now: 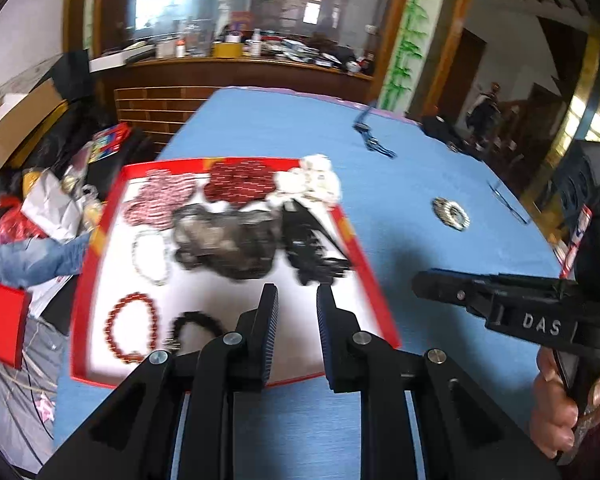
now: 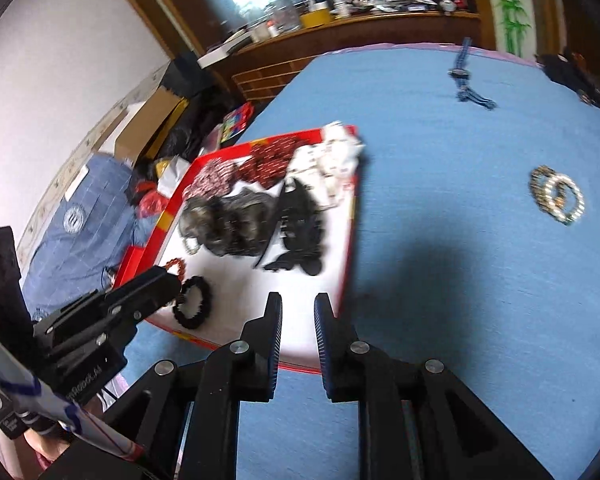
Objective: Organize jewelry
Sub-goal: 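Move both tools back over the table toward the pearl and leopard-print bracelets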
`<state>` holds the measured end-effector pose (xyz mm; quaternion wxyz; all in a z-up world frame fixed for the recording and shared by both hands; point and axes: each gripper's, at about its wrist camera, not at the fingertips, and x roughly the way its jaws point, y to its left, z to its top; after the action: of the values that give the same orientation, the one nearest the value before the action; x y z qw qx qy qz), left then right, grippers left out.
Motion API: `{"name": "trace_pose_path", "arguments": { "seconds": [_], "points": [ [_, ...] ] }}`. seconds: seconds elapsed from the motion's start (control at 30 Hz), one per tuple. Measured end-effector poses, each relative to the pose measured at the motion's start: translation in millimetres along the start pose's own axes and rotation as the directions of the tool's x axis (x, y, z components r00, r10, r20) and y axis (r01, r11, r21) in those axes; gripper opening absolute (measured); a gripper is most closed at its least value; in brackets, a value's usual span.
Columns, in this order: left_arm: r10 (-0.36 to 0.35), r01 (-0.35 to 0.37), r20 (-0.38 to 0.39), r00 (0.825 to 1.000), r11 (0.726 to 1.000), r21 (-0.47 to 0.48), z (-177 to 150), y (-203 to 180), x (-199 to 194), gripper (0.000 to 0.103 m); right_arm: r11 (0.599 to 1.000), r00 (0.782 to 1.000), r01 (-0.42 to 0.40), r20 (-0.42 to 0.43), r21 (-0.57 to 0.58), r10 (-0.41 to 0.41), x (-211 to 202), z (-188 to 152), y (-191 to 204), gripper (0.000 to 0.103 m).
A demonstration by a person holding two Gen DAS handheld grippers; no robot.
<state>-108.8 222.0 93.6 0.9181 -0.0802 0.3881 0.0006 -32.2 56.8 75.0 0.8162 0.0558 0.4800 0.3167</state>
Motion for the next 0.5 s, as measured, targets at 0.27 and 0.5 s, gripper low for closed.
{"name": "trace_pose_path", "arguments": {
  "seconds": [0.27, 0.5],
  "points": [
    [-0.055, 0.059, -0.046, 0.997, 0.995, 0.084, 11.5, -60.1, 22.6, 0.019, 0.988, 0.996, 0.066, 0.055, 0.14, -0.074, -36.9, 1.1, -70.1, 0.018],
    [-0.077, 0.086, -0.057, 0.995, 0.98, 0.178, 27.3, -120.1, 48.0, 0.019, 0.961, 0.981, 0.136, 0.105, 0.242, -0.166, -74.1, 7.5, -125.3, 0.025]
  ]
}}
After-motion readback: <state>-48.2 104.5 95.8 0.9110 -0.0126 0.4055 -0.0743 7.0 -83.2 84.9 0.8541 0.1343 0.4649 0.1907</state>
